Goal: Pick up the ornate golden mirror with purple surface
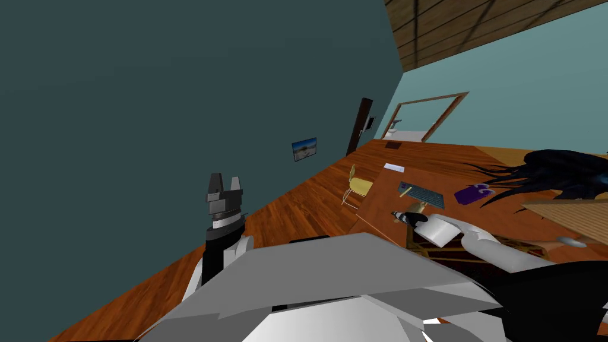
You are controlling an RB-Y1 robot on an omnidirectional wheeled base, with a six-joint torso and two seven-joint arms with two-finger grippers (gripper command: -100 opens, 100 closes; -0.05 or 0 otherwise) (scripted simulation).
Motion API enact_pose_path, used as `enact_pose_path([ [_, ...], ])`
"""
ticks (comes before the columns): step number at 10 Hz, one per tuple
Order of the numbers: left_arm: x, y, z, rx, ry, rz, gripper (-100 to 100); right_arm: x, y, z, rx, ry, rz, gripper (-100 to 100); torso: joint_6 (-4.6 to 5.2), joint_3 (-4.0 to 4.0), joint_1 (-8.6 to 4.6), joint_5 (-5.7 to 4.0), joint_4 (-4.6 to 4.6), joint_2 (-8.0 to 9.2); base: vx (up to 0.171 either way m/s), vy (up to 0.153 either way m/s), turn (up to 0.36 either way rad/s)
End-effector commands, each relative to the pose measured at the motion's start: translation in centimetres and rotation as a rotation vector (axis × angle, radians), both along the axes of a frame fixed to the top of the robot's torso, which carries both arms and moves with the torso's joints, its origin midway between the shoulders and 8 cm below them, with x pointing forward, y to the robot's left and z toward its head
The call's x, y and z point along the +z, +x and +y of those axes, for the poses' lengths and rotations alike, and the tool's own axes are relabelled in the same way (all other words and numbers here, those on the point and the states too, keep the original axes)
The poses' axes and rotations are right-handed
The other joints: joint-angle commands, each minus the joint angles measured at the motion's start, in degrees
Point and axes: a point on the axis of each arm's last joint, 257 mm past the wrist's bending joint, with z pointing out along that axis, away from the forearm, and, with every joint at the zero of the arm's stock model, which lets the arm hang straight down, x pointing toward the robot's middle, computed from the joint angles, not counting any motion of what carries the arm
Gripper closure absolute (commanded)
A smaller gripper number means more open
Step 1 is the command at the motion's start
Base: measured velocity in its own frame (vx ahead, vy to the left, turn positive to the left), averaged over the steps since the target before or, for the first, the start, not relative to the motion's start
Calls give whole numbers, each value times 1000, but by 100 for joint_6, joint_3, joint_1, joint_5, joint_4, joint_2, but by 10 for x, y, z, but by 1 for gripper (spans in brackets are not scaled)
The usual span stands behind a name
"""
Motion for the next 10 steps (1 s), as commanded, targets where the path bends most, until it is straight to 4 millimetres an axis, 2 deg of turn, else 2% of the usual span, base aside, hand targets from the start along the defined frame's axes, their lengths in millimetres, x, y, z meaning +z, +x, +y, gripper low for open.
enact_pose_path([
  [1,0,0,0,0,0,0,0,-1,-13,-13,-24,1,-11,-100,0,0,0,0,0,0,-5,29,205],
  [2,0,0,0,0,0,0,0,-8,-46,-25,-75,12,3,-100,5,-1,-3,0,0,-2,-8,47,359],
  [3,0,0,0,0,0,0,0,-6,-49,-33,-77,4,-8,-100,-9,-5,-14,-15,-2,-8,-6,39,143],
  [4,0,0,0,0,0,0,0,-9,-82,-45,-129,10,4,-100,-1,-8,-25,-18,-3,-13,-5,50,297],
  [5,0,0,0,0,0,0,0,-6,-87,-53,-135,-2,-2,-100,-10,-10,-24,-18,-4,-15,-2,36,198],
  [6,0,0,0,0,0,0,0,-6,-85,-52,-130,1,-9,-100,-3,-10,-29,-18,-4,-17,1,11,-10],
  [7,0,0,0,0,0,0,0,-6,-121,-67,-184,-3,0,-100,0,-10,-37,-21,-4,-16,-4,31,296],
  [8,0,0,0,0,0,0,0,-3,-122,-71,-181,-9,-11,-100,-9,-10,-33,-19,-4,-16,-2,28,221],
  [9,0,0,0,0,0,0,0,1,-152,-84,-231,-16,-12,-100,-5,-11,-34,-20,-4,-17,-2,46,343],
  [10,0,0,0,0,0,0,0,3,-159,-90,-230,-25,-16,-100,-7,-10,-29,-18,-4,-16,1,39,166],
])
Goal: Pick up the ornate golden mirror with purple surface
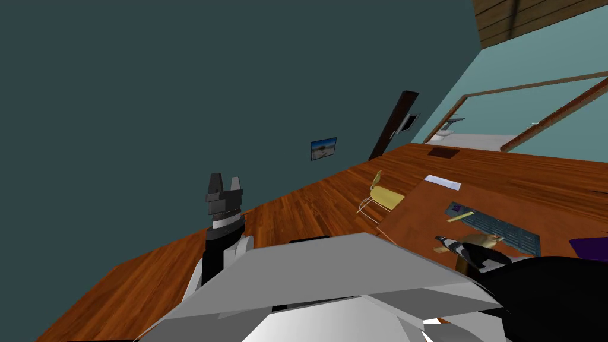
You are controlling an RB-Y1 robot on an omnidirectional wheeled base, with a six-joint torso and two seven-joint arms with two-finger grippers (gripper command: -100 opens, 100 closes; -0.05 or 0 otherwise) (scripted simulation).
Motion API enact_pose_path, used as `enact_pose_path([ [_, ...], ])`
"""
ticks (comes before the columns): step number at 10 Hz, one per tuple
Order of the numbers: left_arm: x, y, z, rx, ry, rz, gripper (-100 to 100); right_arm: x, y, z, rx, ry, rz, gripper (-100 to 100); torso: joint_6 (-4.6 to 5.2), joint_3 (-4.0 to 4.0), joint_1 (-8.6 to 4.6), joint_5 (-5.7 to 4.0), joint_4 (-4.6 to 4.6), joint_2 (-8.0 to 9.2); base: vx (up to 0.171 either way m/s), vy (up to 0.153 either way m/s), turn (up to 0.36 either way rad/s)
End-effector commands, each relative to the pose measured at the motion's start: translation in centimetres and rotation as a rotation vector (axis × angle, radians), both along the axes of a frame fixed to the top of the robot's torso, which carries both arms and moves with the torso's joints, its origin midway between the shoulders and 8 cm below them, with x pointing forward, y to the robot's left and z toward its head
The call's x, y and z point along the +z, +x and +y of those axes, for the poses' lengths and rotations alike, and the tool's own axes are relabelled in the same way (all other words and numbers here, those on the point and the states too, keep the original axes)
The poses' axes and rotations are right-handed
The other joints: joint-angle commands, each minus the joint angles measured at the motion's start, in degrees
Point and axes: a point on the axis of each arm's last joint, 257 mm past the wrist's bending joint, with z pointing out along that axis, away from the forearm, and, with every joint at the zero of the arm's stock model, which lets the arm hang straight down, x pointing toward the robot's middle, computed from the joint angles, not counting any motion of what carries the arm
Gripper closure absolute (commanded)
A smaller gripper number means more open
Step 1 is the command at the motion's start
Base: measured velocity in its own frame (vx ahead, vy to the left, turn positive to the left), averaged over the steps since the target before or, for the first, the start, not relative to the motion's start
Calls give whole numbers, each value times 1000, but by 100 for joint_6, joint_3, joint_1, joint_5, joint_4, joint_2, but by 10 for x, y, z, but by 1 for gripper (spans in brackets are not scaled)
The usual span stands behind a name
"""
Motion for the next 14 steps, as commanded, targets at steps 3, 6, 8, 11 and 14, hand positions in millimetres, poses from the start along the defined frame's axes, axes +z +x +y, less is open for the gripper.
enact_pose_path([
  [3,0,0,0,0,0,0,0,23,-68,-33,-97,-44,-13,-100,2,-1,0,1,-1,-2,7,47,265],
  [6,0,0,0,0,0,0,0,24,-68,-33,-91,-48,-15,100,1,0,-8,-2,0,1,2,14,70],
  [8,0,0,0,0,0,0,0,24,-70,-33,-92,-49,-10,100,-7,0,-13,-5,3,-2,-2,1,0],
  [11,0,0,0,0,0,0,0,24,-69,-33,-92,-49,-10,0,0,5,-15,-3,5,6,0,0,0],
  [14,0,0,0,0,0,0,0,18,-35,-24,-59,-33,-24,100,13,11,-32,-19,6,17,-5,-31,-194],
])
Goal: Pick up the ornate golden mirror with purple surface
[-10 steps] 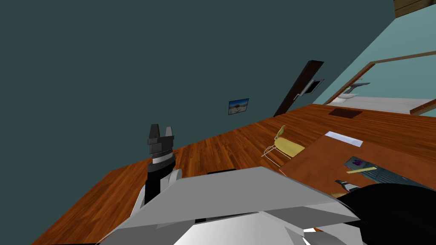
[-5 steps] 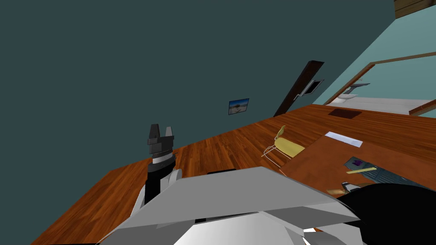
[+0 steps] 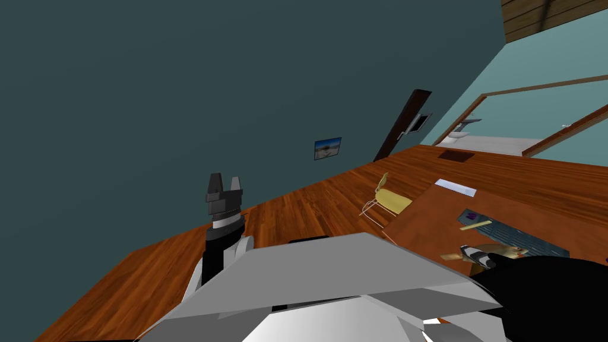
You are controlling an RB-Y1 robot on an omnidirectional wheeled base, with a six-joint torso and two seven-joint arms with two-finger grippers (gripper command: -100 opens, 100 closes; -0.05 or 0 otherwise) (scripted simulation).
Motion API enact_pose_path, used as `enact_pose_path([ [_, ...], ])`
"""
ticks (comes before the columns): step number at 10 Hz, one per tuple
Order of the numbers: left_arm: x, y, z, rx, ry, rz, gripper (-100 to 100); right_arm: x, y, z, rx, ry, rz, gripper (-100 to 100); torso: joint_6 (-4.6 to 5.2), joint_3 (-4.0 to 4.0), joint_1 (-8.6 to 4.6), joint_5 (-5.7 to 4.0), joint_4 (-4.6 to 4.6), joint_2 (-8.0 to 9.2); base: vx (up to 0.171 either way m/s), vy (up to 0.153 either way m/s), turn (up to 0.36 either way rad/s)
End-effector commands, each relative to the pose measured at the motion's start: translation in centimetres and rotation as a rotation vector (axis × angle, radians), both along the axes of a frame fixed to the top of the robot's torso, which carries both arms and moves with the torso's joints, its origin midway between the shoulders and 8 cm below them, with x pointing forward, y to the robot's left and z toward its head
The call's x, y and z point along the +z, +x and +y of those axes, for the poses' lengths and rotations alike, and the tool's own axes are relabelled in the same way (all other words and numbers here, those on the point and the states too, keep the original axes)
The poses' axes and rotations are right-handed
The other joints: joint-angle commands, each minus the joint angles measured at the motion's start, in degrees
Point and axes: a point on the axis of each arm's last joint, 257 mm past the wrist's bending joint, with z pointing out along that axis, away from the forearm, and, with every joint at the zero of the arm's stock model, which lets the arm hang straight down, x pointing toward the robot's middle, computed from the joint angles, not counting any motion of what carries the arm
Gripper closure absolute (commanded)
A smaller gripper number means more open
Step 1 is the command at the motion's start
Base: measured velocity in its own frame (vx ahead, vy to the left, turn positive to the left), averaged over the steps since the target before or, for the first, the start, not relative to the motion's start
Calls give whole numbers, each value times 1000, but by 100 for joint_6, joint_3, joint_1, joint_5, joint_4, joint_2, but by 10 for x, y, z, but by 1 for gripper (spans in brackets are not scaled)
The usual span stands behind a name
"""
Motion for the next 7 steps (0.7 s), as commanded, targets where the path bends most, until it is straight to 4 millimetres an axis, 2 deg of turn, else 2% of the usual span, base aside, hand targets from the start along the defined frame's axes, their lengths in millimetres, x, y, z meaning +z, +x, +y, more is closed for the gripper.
enact_pose_path([
  [1,0,0,0,0,0,0,0,-5,-3,3,8,8,12,100,0,0,0,0,0,0,-3,-5,33],
  [2,0,0,0,0,0,0,0,-13,32,17,53,24,15,100,-5,-3,-2,-9,-1,-5,2,-46,-353],
  [3,0,0,0,0,0,0,0,-15,32,19,52,28,18,100,18,-6,-18,-35,-8,-5,5,-34,-201],
  [5,0,0,0,0,0,0,0,-15,34,21,55,30,16,100,8,-6,-31,-62,-11,-1,-6,-4,27],
  [6,0,0,0,0,0,0,0,-18,66,32,100,33,16,100,5,-9,-32,-67,-13,-5,-5,-27,-308],
  [7,0,0,0,0,0,0,0,-22,71,39,104,46,20,100,19,-11,-40,-68,-16,-6,0,-31,-207],
])
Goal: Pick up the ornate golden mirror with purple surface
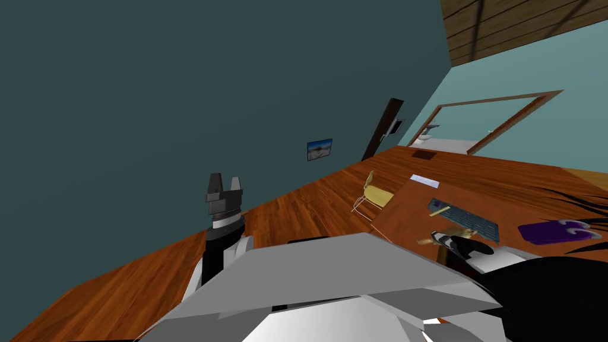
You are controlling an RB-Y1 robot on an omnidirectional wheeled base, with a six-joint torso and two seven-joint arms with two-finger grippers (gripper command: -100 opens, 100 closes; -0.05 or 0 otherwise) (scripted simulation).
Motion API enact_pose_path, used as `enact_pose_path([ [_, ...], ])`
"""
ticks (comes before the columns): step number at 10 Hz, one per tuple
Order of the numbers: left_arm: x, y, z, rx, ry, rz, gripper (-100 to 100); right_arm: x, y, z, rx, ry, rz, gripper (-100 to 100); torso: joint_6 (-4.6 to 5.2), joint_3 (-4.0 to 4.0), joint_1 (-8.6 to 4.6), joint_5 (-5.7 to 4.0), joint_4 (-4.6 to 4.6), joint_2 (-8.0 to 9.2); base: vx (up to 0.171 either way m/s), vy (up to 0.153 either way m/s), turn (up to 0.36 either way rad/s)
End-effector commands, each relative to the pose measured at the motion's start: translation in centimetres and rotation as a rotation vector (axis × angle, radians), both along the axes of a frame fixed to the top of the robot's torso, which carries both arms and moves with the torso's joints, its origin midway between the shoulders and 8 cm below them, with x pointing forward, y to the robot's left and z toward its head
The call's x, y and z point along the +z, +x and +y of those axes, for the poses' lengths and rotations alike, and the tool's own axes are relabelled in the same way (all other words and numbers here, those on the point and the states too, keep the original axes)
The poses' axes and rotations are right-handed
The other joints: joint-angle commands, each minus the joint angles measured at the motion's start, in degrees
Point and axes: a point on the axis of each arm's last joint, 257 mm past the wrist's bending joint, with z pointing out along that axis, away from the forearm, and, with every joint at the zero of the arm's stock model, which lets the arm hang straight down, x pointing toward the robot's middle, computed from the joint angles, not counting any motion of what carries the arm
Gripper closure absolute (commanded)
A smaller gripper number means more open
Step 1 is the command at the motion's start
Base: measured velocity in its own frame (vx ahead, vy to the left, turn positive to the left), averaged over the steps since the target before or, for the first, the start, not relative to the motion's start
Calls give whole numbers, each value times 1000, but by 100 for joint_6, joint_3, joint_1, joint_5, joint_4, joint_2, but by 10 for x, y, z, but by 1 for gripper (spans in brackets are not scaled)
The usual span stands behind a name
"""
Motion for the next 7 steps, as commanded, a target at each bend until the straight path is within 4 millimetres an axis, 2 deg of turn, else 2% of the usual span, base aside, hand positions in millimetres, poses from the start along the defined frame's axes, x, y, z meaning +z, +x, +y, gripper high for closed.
enact_pose_path([
  [1,0,0,0,0,0,0,0,-3,6,7,8,7,7,100,0,0,0,0,0,0,1,-16,-14],
  [2,0,0,0,0,0,0,0,-3,40,19,57,5,0,100,-7,-3,-4,-6,-1,-4,0,-43,-340],
  [3,0,0,0,0,0,0,0,-5,40,22,54,10,11,100,6,-6,-15,-9,-4,-8,4,-36,-171],
  [4,0,0,0,0,0,0,0,-3,75,36,109,7,-1,100,5,-5,-17,-13,-6,-4,3,-48,-356],
  [5,0,0,0,0,0,0,0,-5,80,46,115,20,6,100,14,-6,-22,-13,-7,-5,3,-33,-179],
  [6,0,0,0,0,0,0,0,-6,79,45,112,19,9,100,2,-5,-20,-15,-5,-5,0,-16,21],
  [7,0,0,0,0,0,0,0,0,112,58,162,8,1,100,-11,-6,-15,-24,-4,-8,8,-36,-331],
])
